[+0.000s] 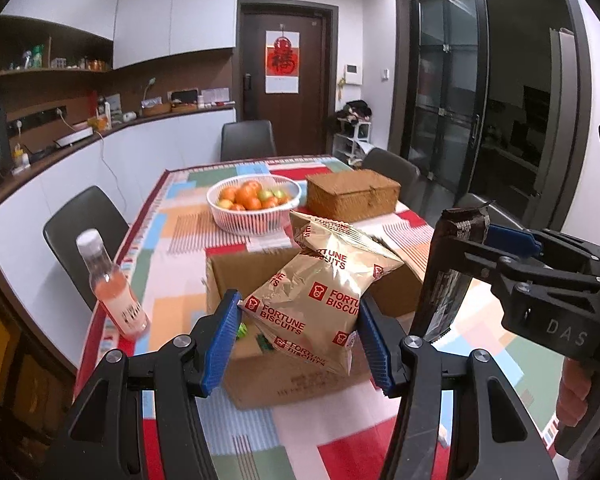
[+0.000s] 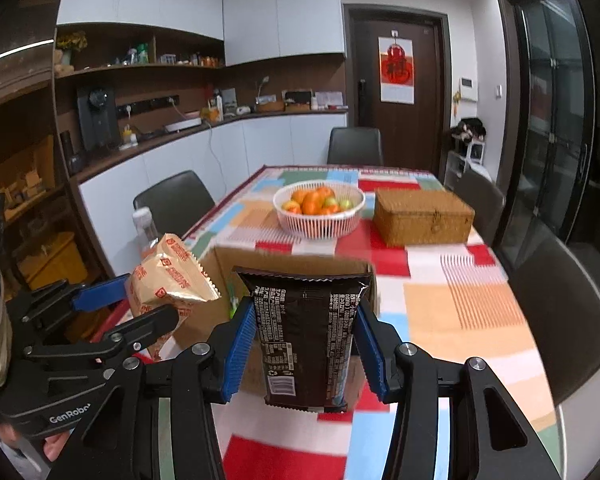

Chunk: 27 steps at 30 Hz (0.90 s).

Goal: Organize snacks
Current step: 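Carry both snacks over the box and open both tools to drop them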

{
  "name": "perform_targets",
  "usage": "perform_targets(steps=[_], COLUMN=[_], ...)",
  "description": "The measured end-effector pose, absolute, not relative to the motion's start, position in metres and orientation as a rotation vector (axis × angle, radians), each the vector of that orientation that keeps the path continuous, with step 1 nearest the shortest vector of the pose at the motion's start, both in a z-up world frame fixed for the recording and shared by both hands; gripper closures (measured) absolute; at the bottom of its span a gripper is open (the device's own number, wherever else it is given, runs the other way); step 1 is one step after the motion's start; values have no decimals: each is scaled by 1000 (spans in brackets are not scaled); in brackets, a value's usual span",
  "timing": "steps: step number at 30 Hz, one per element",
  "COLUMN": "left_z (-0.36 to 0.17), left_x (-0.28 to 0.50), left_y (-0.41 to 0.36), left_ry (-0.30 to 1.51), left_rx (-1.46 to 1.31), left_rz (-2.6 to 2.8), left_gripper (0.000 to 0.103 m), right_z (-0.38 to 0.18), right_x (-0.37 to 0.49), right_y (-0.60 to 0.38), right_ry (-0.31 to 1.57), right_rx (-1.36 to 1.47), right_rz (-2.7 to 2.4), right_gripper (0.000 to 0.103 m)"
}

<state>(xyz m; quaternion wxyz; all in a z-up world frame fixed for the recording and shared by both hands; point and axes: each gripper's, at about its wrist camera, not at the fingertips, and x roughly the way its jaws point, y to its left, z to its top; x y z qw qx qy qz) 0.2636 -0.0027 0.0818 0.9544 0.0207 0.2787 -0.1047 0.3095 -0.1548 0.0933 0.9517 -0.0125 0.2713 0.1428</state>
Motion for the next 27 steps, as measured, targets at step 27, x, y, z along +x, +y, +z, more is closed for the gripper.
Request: perform_targets(steps=[27], left_z=[44], left_x=[351], left_y=[10], left_ry=[727], left_rx=[53], left_rz=[-119], left_gripper=[32], right_z=[55], right_x=[408], right_y=[-135], right_ry=[720], right_rx=[-63], right_rz=[256], right_gripper=[45])
